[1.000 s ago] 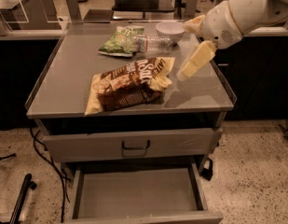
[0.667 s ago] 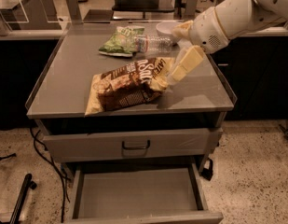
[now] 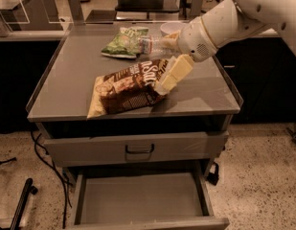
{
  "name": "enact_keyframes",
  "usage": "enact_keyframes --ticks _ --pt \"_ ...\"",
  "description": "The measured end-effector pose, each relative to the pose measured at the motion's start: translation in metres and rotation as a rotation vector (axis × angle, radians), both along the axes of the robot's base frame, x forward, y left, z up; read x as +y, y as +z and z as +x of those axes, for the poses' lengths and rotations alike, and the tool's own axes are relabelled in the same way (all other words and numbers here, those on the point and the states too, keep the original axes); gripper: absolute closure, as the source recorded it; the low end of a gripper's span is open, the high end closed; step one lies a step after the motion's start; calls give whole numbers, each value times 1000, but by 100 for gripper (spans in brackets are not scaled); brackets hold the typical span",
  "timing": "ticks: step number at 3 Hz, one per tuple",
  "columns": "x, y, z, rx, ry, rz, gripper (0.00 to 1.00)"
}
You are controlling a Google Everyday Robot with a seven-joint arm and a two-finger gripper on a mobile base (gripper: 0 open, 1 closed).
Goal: Place brown chip bag into middle drawer
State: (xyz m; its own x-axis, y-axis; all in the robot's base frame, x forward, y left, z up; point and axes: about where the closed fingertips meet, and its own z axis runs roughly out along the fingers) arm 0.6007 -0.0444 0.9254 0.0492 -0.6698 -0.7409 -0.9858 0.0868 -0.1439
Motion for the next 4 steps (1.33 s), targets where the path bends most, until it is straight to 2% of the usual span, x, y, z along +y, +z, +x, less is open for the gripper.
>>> enact_keyframes --ticks 1,2,3,4 --pt "17 -9 -1 5 31 11 0" --pt "29 -18 6 -14 50 29 0" --pt "33 -33 22 -32 45 37 0" --pt "32 -61 32 -6 29 6 0"
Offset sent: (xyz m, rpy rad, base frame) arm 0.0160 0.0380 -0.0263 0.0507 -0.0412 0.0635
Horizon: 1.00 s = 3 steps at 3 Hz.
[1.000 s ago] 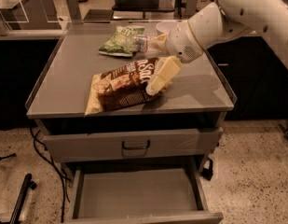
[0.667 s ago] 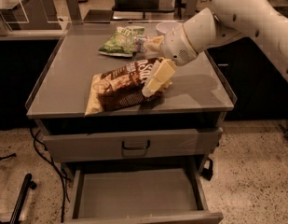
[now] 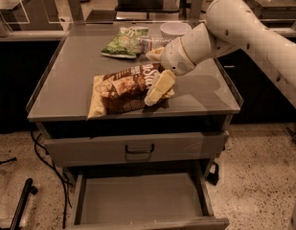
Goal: Place brown chip bag into middle drawer
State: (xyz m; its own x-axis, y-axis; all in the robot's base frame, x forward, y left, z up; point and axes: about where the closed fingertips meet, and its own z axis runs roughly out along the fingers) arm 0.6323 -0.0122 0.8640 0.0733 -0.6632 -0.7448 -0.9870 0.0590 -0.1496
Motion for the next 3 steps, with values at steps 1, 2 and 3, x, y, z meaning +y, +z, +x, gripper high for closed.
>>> enact_keyframes --ticks 1,2,3 --pt "-2 -18 -1 30 -6 -30 0" --pt "-2 -18 -1 30 -6 -30 19" --pt "-2 -18 -1 30 -6 -30 42"
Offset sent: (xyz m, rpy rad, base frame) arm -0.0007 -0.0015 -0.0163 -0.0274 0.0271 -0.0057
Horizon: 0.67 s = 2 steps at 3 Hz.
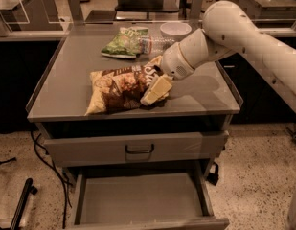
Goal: Place brown chip bag into middle drawer
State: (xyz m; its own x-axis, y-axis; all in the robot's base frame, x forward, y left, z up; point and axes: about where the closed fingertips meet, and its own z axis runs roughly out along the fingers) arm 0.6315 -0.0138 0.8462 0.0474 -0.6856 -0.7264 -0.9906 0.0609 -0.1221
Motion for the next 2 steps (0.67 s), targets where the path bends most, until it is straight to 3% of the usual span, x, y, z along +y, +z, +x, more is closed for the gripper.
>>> enact_keyframes --ticks 2 --pt "-1 4 -1 -7 -5 3 89"
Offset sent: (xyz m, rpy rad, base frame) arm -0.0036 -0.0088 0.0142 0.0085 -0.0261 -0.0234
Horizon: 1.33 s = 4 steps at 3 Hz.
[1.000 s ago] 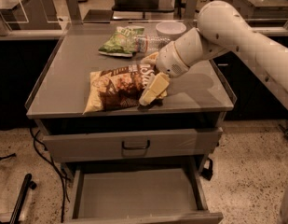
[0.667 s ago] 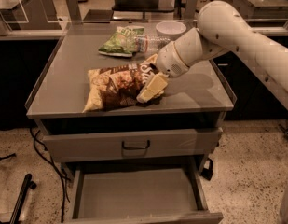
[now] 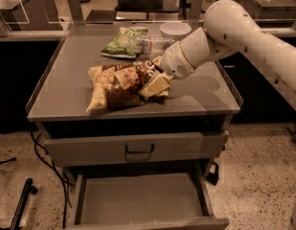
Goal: Place brown chip bag into middle drawer
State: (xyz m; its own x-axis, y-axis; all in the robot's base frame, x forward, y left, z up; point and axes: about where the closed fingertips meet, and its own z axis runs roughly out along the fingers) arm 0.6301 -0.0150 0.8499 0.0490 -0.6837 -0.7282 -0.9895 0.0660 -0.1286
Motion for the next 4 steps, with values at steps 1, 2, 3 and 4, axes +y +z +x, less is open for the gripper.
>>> enact_keyframes --ticks 1,2,3,4 --pt "0 5 0 0 0 0 100" --pt "-13 27 -25 -24 -1 23 100" --pt "-37 52 -62 -36 -16 33 100" --pt "-37 52 -62 -36 -16 33 100"
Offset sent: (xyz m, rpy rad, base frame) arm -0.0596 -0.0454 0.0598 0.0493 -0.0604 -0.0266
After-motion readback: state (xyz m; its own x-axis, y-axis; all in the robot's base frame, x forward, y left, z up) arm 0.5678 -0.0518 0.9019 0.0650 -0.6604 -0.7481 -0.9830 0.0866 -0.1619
